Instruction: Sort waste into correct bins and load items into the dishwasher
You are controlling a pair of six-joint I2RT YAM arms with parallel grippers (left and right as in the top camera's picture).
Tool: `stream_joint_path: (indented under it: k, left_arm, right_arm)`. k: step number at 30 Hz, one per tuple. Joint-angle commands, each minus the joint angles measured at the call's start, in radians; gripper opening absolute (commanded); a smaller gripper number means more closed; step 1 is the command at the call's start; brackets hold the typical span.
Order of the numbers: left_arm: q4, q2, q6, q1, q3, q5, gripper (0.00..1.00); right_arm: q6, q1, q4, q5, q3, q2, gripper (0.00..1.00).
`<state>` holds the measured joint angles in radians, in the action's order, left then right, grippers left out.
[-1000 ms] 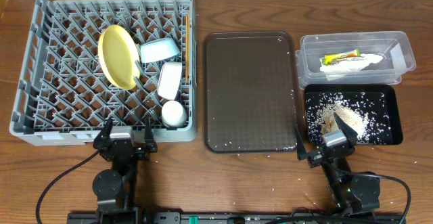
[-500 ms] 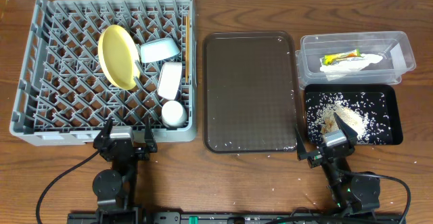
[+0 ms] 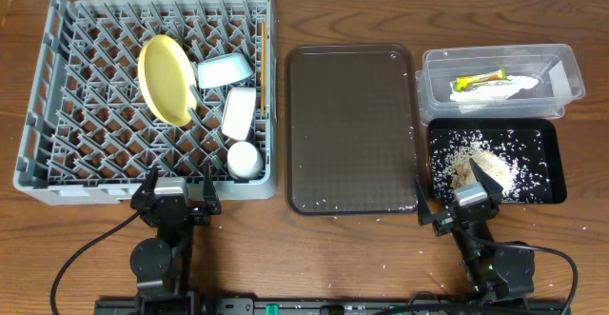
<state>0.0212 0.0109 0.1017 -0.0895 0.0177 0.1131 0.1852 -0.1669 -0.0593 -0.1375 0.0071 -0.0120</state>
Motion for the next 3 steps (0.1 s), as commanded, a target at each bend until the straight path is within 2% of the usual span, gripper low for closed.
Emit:
stream_joint_path:
  k: [1, 3]
  left_arm:
    - [0.038, -0.007, -0.012, 0.002, -0.014, 0.01, 0.92]
    - [0.038, -0.007, -0.012, 0.002, -0.014, 0.01, 0.92]
  right_arm:
    - [-0.005, 0.009, -0.004, 0.002, -0.002, 0.007, 0.99]
    - [-0.005, 0.009, -0.004, 0.002, -0.002, 0.007, 0.99]
